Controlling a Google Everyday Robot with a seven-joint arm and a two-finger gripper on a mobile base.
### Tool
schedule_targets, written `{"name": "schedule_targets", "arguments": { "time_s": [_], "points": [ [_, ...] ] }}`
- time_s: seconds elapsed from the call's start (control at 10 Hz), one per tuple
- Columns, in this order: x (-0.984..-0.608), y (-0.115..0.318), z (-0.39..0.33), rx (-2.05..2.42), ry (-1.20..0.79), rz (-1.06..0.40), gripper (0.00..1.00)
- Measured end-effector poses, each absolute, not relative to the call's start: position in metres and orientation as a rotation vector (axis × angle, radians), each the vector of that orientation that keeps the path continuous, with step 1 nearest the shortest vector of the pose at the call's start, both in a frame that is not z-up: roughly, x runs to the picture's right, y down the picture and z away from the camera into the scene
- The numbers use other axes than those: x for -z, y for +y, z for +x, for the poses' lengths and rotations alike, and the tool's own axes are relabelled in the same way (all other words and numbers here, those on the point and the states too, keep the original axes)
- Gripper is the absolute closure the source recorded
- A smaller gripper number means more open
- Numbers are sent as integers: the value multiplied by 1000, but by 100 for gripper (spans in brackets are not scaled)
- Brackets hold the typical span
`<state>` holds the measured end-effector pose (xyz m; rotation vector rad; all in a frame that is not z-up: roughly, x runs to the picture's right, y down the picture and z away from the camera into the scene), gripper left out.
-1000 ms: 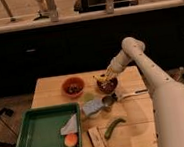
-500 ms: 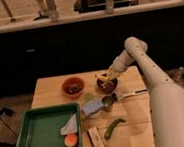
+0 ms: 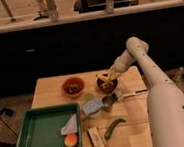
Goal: Place banana in purple bowl
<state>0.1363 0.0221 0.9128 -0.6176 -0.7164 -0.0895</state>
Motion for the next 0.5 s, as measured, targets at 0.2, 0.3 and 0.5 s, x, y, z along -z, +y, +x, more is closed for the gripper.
{"name": "schedule_targets", "arguments": {
  "time_s": [0.2, 0.3, 0.5],
  "points": [
    [-913, 23, 137, 86, -719, -622, 20],
    [-914, 23, 137, 84, -720, -624, 20],
    [-915, 22, 141, 73, -723, -627, 20]
  ]
}}
